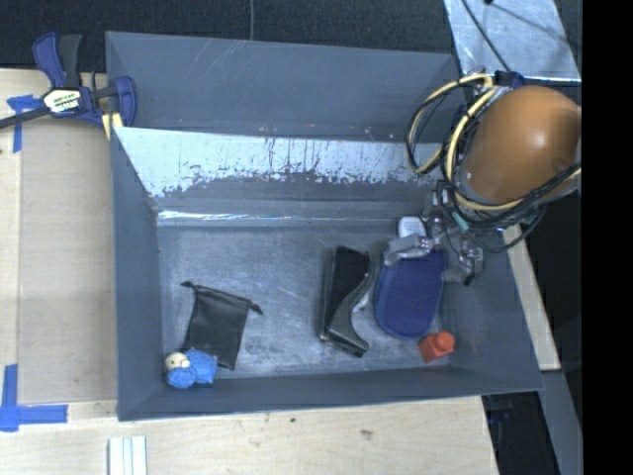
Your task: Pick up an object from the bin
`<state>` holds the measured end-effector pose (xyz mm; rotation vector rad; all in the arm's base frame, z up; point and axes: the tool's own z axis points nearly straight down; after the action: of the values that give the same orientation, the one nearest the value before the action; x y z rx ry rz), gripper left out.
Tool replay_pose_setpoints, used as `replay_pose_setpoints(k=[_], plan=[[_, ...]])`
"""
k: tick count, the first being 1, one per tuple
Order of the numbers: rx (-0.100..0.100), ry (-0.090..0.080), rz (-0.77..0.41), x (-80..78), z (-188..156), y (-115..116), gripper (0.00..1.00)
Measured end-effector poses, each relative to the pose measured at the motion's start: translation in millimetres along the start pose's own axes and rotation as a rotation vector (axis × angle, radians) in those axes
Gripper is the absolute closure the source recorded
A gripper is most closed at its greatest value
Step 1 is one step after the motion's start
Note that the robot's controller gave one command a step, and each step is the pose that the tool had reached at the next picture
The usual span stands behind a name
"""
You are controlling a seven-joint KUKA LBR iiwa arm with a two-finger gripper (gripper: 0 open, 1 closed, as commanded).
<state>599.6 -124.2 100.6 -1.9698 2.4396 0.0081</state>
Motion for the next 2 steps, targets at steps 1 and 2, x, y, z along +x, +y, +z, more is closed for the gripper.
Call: replay_pose_setpoints(k=[1,2], plan=[[0.011,-0.017,-0.392,-4.1,21,10,0.00],[0.047,-0.009,-0.758,2.5,21,70,0.00]])
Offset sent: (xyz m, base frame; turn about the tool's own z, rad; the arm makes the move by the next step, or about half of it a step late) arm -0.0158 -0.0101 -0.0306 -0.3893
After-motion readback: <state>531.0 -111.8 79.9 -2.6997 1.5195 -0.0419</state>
